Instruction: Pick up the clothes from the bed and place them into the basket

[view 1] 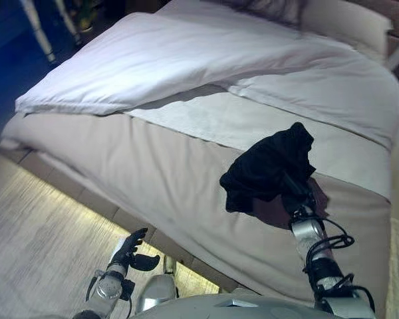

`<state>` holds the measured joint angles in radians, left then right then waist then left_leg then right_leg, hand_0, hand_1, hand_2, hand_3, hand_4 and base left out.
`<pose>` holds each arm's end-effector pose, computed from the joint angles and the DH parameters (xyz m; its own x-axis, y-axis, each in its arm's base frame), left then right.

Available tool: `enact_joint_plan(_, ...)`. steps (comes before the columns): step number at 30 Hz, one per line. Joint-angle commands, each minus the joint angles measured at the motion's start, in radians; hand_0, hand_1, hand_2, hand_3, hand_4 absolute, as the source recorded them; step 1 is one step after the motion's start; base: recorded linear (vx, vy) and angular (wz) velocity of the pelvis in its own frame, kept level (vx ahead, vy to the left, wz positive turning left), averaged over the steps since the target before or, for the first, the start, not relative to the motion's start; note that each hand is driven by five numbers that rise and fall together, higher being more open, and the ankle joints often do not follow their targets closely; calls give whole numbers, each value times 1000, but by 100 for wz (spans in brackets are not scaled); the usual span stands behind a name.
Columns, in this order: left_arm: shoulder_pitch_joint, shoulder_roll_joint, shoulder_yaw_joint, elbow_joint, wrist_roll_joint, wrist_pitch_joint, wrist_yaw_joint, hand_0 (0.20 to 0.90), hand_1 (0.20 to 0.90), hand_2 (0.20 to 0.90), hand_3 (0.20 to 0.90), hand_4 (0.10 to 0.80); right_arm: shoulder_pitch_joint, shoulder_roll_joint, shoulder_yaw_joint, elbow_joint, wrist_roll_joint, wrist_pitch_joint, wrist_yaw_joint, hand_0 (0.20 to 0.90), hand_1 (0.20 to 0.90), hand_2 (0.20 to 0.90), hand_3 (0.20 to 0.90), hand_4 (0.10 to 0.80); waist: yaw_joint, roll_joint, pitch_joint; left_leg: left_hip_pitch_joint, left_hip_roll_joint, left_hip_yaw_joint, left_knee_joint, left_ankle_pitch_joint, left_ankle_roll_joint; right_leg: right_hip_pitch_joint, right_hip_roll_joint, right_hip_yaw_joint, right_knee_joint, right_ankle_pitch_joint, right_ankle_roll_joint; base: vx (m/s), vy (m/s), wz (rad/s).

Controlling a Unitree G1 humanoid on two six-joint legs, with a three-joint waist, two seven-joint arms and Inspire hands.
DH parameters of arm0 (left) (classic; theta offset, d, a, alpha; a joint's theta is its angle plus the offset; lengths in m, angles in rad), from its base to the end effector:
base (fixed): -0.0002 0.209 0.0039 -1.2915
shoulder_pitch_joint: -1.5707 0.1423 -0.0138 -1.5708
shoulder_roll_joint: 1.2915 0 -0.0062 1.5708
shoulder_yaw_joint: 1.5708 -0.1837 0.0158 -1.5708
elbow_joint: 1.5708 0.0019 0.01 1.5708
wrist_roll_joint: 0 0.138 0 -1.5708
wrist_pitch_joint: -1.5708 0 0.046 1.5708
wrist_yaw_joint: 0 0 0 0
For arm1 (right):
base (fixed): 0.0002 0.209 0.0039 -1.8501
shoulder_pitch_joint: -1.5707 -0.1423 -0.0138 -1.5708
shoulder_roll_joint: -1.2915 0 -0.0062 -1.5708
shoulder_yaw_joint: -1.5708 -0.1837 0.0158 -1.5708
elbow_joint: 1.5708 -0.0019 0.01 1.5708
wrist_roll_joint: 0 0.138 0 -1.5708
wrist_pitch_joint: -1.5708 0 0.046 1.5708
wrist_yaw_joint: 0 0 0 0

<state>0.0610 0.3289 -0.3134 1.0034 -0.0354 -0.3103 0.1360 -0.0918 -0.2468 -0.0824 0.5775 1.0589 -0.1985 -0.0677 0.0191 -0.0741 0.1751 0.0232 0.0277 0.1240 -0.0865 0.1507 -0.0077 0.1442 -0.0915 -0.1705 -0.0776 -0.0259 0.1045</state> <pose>0.0943 0.2243 -0.0968 0.7257 0.1282 -0.6760 0.1844 0.9103 0.3707 0.1958 -0.2352 -0.0216 0.8637 -0.3662 -0.3464 0.5038 0.6027 0.6189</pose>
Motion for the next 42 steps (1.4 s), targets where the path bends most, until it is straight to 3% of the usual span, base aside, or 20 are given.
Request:
enact_joint_plan(1, 19, -15, 20, 21, 58, -38, 6, 900, 900, 900, 900, 800, 11, -55, -87, -223, 5, -164, 21, 300, 300, 300, 200, 100, -12, 16, -65, -20, 13, -59, 196, -158, -37, -89, 15, 67, 42, 93, -54, 19, 58, -61)
enact_joint_plan(2, 27, -21, 16, 17, 72, -36, 4, 900, 900, 900, 900, 800, 17, -49, -81, -250, 7, -172, 14, 300, 300, 300, 200, 100, -3, 15, -59, -28, -7, -130, 222, -171, -28, -79, 17, 94, 39, 95, -53, 11, 89, -67)
enact_joint_plan(4, 45, -33, -2, 21, 62, -50, 15, 900, 900, 900, 900, 800, 4, -45, -55, -277, 3, -213, 15, 300, 300, 300, 200, 100, 17, 22, -65, -36, -86, -316, 177, -186, 19, -98, 29, 191, 38, 105, -45, 0, 140, -121)
enact_joint_plan(6, 42, -31, -14, 32, 55, -60, 2, 900, 900, 900, 900, 800, -25, -44, -45, -275, -31, -267, -21, 300, 300, 300, 200, 100, 22, 39, -67, -22, -106, -347, 127, -174, 39, -124, 30, 242, 44, 115, -31, -72, 181, -181)
enact_joint_plan(10, -18, -8, -68, 57, 68, -62, -22, 900, 900, 900, 900, 800, -48, -57, -87, -294, -72, -347, -155, 300, 300, 300, 200, 100, -12, 60, -68, -9, -99, -289, 110, -191, 48, -175, -32, 250, 58, 152, 19, -129, 202, -98)
enact_joint_plan(11, -33, 3, -76, 62, 40, -50, -18, 900, 900, 900, 900, 800, -45, -57, -105, -295, -86, -352, -173, 300, 300, 300, 200, 100, -21, 63, -66, 5, -100, -279, 102, -212, 55, -202, -56, 236, 65, 173, 44, -104, 87, -59)
enact_joint_plan(12, -36, 5, -76, 64, 35, -46, -19, 900, 900, 900, 900, 800, -45, -57, -107, -295, -89, -349, -176, 300, 300, 300, 200, 100, -21, 60, -62, 2, -103, -275, 103, -203, 54, -216, -63, 231, 73, 188, 47, -67, 95, -86)
enact_joint_plan(13, -41, 14, -67, 75, 28, -27, -14, 900, 900, 900, 900, 800, -48, -63, -121, -275, -110, -355, -225, 300, 300, 300, 200, 100, -14, 67, -60, 28, -95, -237, 84, -219, 55, -236, -86, 148, 101, 191, 62, -84, 54, -79)
enact_joint_plan(16, -26, 25, -49, 72, 19, -5, 6, 900, 900, 900, 900, 800, -75, -70, -120, -247, -137, -330, -308, 300, 300, 300, 200, 100, 28, 71, -53, 59, -87, -156, 54, -208, 43, -247, -128, -29, 172, 242, 75, -160, 30, -126)
enact_joint_plan(18, -23, 34, -39, 69, 20, -8, 4, 900, 900, 900, 900, 800, -90, -72, -106, -236, -156, -333, -351, 300, 300, 300, 200, 100, 53, 85, -55, 64, -72, -119, 40, -191, 49, -241, -140, -60, 252, 224, 62, -257, 11, -137)
enact_joint_plan(21, -41, 28, -34, 87, -14, -12, 15, 900, 900, 900, 900, 800, -95, -60, -66, -240, -219, -355, -408, 300, 300, 300, 200, 100, 93, 108, -72, 24, -42, -55, 58, -168, 70, -190, -148, -131, 392, 146, 14, -236, 0, -80)
enact_joint_plan(22, -43, 25, -33, 90, -16, -13, 17, 900, 900, 900, 900, 800, -95, -57, -61, -241, -225, -355, -411, 300, 300, 300, 200, 100, 100, 107, -73, 18, -40, -44, 62, -168, 71, -182, -153, -141, 397, 137, 11, -163, -88, -76)
enact_joint_plan(23, -48, 20, -32, 96, -27, -15, 28, 900, 900, 900, 900, 800, -100, -50, -44, -242, -245, -357, -418, 300, 300, 300, 200, 100, 117, 99, -77, 2, -34, -14, 75, -165, 68, -150, -161, -171, 377, 112, 7, -201, -257, -94)
enact_joint_plan(24, -57, 12, -34, 95, -36, -21, 58, 900, 900, 900, 900, 800, -114, -33, -18, -237, -285, -371, -447, 300, 300, 300, 200, 100, 146, 76, -79, -34, -20, 30, 88, -147, 41, -72, -131, -201, 248, 58, 10, -184, -310, -97)
enact_joint_plan(26, -65, -1, -25, 80, -46, -5, 64, 900, 900, 900, 900, 800, -119, -34, -1, -251, -305, -367, -496, 300, 300, 300, 200, 100, 161, 59, -75, -98, 7, 44, 94, -103, 7, -18, -90, -178, 136, 29, 14, -145, -327, -93)
enact_joint_plan(30, -79, -12, -28, 68, -10, -45, 8, 900, 900, 900, 900, 800, -120, -62, 0, -284, -380, -353, -563, 300, 300, 300, 200, 100, 165, 51, -73, -171, 46, 50, 95, -60, -29, -14, -57, -184, 49, 31, 3, -114, -159, -55)
enact_joint_plan(35, -36, -43, -31, 49, 8, -71, 7, 900, 900, 900, 900, 800, -81, -94, -49, -235, -360, -362, -581, 300, 300, 300, 200, 100, 152, 57, -66, -156, 55, 28, 88, -54, -53, -15, -55, -198, 26, 50, -4, 5, -30, -28)
enact_joint_plan(42, -13, -36, -20, 96, 19, -91, 18, 900, 900, 900, 900, 800, -54, -96, -48, -119, -355, -326, -604, 300, 300, 300, 200, 100, 144, 79, -66, -138, 55, 16, 70, -43, -74, -10, -63, -208, 19, 50, -10, 41, 51, 1)
